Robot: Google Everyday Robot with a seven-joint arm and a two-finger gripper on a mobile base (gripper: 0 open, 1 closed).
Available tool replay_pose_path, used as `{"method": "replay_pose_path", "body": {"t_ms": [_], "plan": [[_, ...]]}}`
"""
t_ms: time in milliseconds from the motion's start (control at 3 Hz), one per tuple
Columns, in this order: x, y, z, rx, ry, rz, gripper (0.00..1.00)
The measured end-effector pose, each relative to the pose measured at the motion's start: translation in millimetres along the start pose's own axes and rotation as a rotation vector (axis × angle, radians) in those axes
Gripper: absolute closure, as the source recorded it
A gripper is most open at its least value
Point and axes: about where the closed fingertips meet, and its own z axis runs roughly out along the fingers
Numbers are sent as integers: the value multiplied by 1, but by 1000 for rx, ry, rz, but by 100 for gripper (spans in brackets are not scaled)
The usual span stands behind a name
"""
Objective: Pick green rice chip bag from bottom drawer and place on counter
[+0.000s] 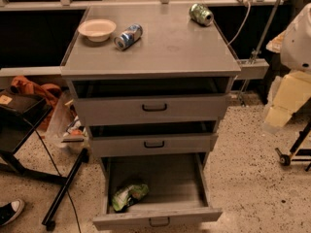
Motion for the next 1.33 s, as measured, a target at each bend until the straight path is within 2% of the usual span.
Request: {"method": "replay_pose_path", "body": {"t_ms": [333, 667, 1000, 1333], "plan": [[-3, 7, 41, 1, 5, 117, 0], [-6, 35, 106, -45, -7, 280, 0], [-13, 71, 171, -112, -20, 451, 0], [-29, 95, 230, -173, 19, 550, 0]]}}
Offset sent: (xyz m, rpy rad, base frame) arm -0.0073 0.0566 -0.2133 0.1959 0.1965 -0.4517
